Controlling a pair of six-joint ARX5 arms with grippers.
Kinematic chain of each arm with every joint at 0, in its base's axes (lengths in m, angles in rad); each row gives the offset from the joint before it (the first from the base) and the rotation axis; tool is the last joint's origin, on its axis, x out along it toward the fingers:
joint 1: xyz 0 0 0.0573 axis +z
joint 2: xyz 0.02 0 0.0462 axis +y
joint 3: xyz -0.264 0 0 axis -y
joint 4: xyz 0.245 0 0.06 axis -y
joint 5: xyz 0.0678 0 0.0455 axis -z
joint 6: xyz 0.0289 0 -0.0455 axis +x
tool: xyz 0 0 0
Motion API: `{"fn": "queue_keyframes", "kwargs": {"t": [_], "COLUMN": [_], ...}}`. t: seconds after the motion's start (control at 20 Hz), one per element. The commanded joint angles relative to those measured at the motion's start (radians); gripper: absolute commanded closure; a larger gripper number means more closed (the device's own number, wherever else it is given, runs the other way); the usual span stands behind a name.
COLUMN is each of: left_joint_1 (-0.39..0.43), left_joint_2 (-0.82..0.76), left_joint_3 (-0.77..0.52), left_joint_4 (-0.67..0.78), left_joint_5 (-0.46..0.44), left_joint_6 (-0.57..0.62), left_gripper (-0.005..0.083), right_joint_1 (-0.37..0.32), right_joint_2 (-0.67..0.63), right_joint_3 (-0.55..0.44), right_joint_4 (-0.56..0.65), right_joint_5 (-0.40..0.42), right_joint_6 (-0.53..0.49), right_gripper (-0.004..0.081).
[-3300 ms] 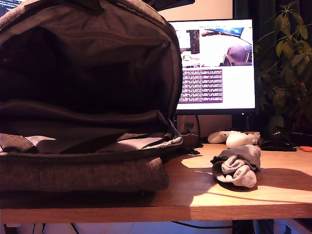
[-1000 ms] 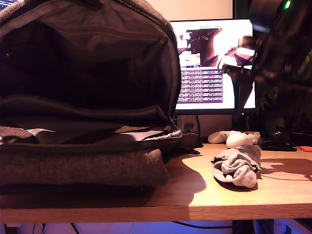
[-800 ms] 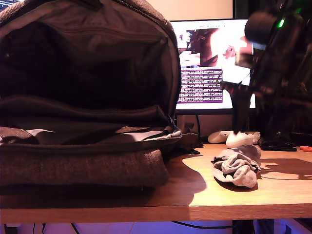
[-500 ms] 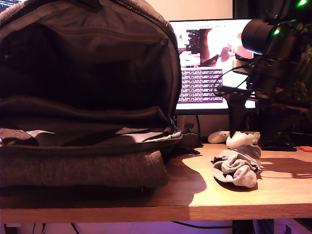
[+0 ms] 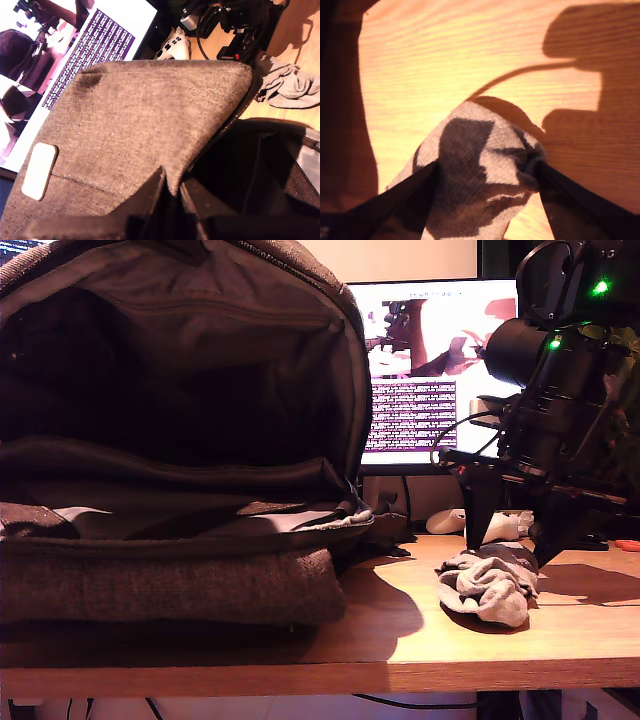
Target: Pack the pair of socks inside the grey Google backpack
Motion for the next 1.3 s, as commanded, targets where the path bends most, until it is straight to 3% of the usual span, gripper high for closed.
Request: {"fn": "queue_keyframes", "kwargs": {"t": [0.0, 0.15, 0.25, 0.6, 1.05, 1.25], "left_joint_1": [0.004, 0.004, 0.004, 0.004, 0.004, 0.004], "left_joint_2": [-0.002, -0.002, -0.002, -0.002, 0.005, 0.033], "left_joint_3": [0.03, 0.03, 0.03, 0.067, 0.152, 0.168], "left_joint_4": [0.023, 0.023, 0.023, 0.023, 0.002, -0.001], "left_joint_5": [0.001, 0.0, 0.001, 0.011, 0.031, 0.038], "left_joint_6": [-0.006, -0.006, -0.006, -0.005, 0.002, 0.002], "left_gripper": [0.0794, 0.0794, 0.0794, 0.0794, 0.0794, 0.0794], "right_joint_1": [0.006, 0.011, 0.011, 0.016, 0.021, 0.038], "right_joint_2": [0.027, 0.027, 0.027, -0.058, -0.344, -0.472], "right_joint_3": [0.004, 0.004, 0.004, 0.004, 0.001, -0.065], "right_joint_4": [-0.008, -0.017, -0.016, -0.027, -0.035, -0.024], "right_joint_5": [-0.007, -0.006, -0.006, 0.002, 0.107, 0.155], "right_joint_6": [-0.005, -0.005, -0.005, -0.006, -0.014, -0.03], "right_gripper": [0.0299, 0.0622, 0.0766, 0.0783, 0.0783, 0.0783]}}
